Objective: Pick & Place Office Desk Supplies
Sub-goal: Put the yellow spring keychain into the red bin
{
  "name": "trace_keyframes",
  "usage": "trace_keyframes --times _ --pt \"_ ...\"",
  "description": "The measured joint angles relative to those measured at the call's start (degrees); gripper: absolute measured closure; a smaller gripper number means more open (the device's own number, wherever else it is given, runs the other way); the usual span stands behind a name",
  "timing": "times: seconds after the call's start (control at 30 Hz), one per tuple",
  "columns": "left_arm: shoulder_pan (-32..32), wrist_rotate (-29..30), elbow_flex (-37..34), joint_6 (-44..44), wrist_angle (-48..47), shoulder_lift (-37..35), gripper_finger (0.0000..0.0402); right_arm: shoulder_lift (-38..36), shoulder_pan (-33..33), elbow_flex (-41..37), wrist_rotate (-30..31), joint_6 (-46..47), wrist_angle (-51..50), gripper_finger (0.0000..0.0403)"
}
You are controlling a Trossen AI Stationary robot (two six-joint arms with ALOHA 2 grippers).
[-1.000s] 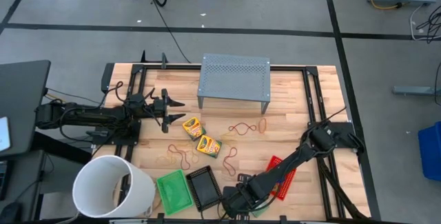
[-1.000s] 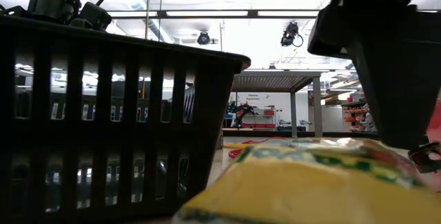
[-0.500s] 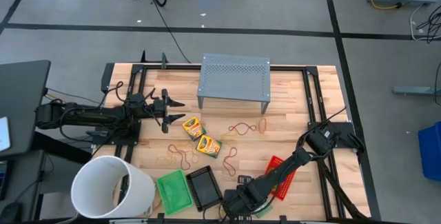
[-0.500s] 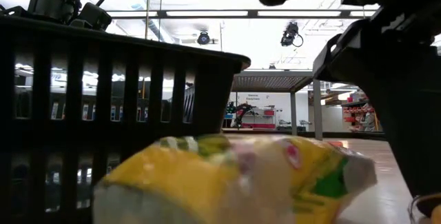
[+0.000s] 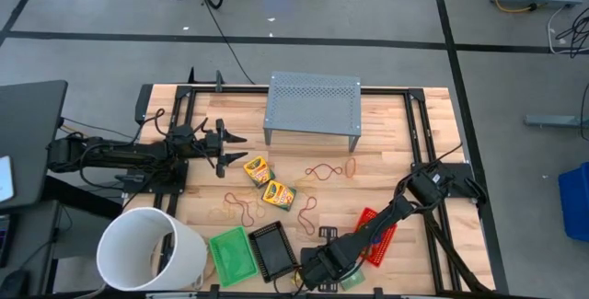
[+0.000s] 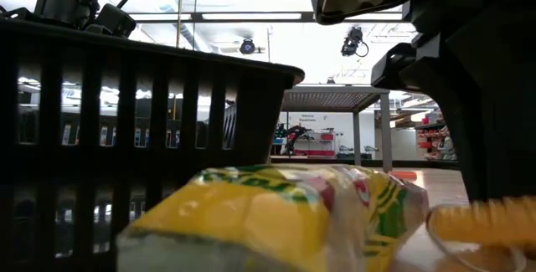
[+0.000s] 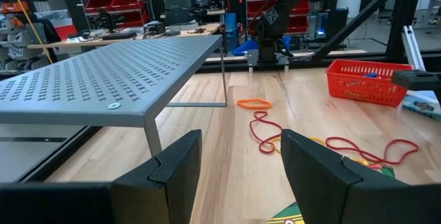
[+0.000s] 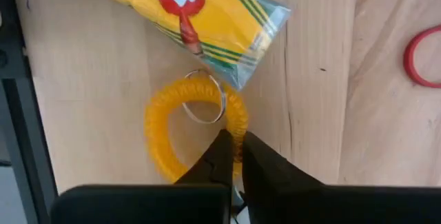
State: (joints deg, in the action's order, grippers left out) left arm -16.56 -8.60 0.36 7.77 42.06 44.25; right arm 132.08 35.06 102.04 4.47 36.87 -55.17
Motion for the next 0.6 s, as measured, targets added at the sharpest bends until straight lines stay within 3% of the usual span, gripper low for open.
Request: trace_keyframes --times 0.3,0.6 --pt "0.0 0.0 0.0 0.0 0.0 0.0 0.0198 0.0 -1.1 -0.1 1.5 -0.3 -0.8 0.0398" --pt "0.0 0.0 0.0 0.0 0.0 0.0 0.0198 -3.5 -3.0 -0.3 11.5 0.4 -7.8 0.0401"
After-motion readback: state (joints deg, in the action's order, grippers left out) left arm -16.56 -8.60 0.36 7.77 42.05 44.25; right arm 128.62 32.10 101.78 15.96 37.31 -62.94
